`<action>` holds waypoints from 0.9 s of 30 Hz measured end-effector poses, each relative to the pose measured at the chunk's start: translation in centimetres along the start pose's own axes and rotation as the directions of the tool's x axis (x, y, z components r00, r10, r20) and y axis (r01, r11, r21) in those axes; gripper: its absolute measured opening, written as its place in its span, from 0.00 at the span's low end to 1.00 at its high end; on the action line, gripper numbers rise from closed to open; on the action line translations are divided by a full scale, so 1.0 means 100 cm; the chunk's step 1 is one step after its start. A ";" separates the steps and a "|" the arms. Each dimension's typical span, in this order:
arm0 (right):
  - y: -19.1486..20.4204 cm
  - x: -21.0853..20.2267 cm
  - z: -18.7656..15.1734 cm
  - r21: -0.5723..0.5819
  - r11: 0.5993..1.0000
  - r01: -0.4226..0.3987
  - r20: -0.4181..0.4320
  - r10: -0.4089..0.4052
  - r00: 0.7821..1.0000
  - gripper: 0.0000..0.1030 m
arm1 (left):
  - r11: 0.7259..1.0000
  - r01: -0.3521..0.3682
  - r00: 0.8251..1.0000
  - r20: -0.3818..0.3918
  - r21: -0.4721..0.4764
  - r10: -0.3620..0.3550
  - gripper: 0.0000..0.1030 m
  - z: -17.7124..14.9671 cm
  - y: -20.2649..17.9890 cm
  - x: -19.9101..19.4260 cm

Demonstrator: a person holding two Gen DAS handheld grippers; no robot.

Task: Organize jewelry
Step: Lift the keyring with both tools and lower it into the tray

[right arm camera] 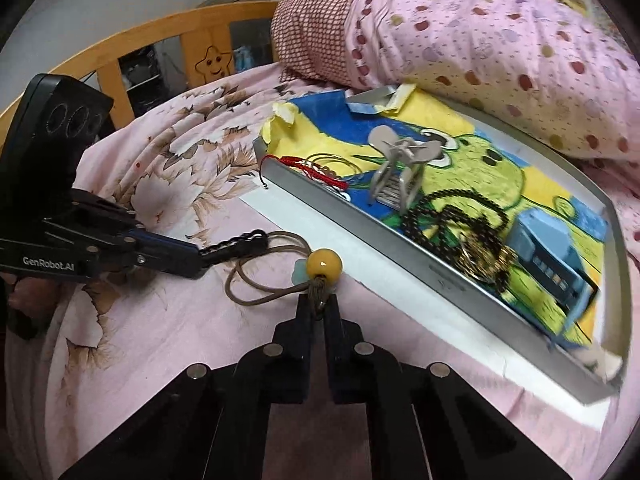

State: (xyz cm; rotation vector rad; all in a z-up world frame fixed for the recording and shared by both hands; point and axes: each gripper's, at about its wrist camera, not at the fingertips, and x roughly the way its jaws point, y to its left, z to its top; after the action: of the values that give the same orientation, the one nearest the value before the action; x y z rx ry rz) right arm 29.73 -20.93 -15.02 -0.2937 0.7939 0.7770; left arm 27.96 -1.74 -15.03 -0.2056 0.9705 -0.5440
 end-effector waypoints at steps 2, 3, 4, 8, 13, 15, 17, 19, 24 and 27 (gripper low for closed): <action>0.001 -0.006 -0.002 0.000 1.000 0.021 0.012 -0.021 1.000 0.06 | 1.000 0.005 1.000 0.005 0.014 -0.005 0.00 -0.002 -0.006 -0.007; 0.000 -0.010 -0.003 0.004 1.000 0.030 0.017 -0.030 0.999 0.06 | 1.000 0.003 1.000 0.011 0.024 -0.004 0.00 -0.003 -0.010 -0.011; -0.001 -0.014 -0.004 0.010 0.999 0.041 0.026 -0.041 0.999 0.06 | 1.000 0.003 1.000 0.017 0.031 -0.003 0.00 -0.004 -0.013 -0.014; -0.009 -0.035 -0.003 0.038 0.997 0.068 0.075 -0.070 0.995 0.06 | 0.999 0.008 0.999 0.041 0.043 -0.009 0.00 -0.006 -0.026 -0.029; -0.012 -0.062 0.008 0.054 0.995 0.088 0.149 -0.095 0.984 0.06 | 0.996 -0.039 0.993 0.117 0.085 0.029 0.00 0.009 -0.045 -0.044; -0.015 -0.068 0.018 0.065 0.993 0.096 0.177 -0.106 0.978 0.06 | 0.994 -0.061 0.988 0.146 0.087 0.048 0.00 0.017 -0.047 -0.046; -0.020 -0.069 0.029 0.083 0.991 0.108 0.194 -0.122 0.973 0.06 | 0.993 -0.093 0.982 0.174 0.078 0.079 0.00 0.028 -0.045 -0.048; -0.027 -0.066 0.040 0.113 0.985 0.132 0.200 -0.153 0.968 0.06 | 0.989 -0.128 0.975 0.193 0.074 0.112 0.00 0.040 -0.042 -0.045; -0.048 -0.046 0.060 0.213 0.953 0.214 0.155 -0.249 0.956 0.06 | 0.976 -0.212 0.956 0.217 0.051 0.197 0.00 0.072 -0.026 -0.028; -0.054 -0.032 0.062 0.227 0.942 0.247 0.119 -0.279 0.953 0.06 | 0.969 -0.245 0.948 0.215 0.028 0.234 0.00 0.085 -0.013 -0.016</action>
State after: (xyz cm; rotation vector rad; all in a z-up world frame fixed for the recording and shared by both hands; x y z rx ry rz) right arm 35.45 -23.10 -8.67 -0.1453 0.6714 0.4513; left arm 33.84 -2.63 -8.59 -0.0916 0.7600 -0.3169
